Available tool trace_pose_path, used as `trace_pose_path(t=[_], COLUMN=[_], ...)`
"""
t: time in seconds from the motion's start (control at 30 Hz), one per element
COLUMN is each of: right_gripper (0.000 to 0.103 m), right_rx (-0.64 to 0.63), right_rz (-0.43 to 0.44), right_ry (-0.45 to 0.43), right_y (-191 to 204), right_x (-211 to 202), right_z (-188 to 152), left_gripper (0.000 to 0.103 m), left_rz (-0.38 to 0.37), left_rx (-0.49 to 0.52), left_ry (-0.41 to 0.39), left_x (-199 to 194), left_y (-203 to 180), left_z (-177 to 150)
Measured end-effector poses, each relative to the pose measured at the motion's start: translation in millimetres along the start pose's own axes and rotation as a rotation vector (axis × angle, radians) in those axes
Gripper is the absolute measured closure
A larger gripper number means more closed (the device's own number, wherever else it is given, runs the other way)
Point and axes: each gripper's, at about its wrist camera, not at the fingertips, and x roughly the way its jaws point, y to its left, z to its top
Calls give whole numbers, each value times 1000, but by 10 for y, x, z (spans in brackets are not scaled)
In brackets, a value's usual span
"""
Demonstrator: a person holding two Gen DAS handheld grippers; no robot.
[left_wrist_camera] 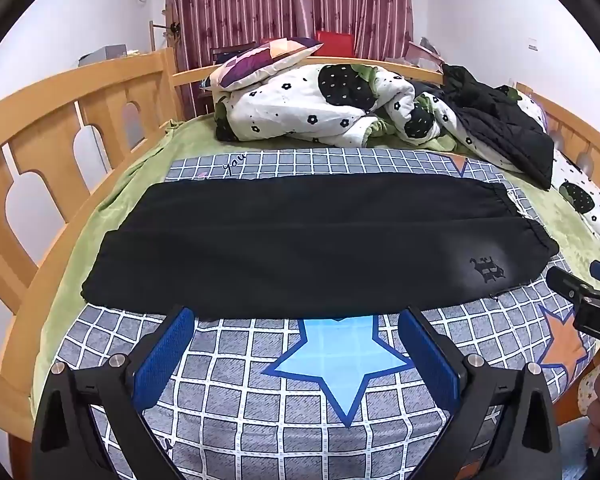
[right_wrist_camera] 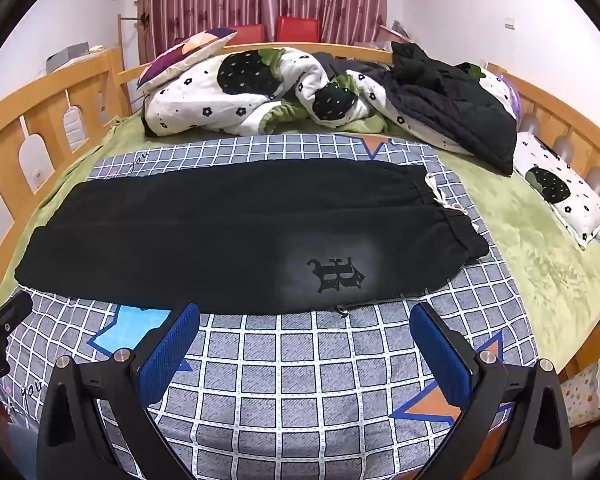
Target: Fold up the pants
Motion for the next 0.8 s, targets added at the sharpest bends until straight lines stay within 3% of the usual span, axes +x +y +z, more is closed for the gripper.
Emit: trace_pose_path(t=[0.8], right_gripper=[0], right_rx=[-7], right_rz=[1], right_ry=[0], right_y=[34], right_x=[16], right_z=[-16], left_gripper=[0], left_rz=[-14], left_rx=[-36], left_ry=[18], left_x=[12], left_y=[119], left_z=[-26])
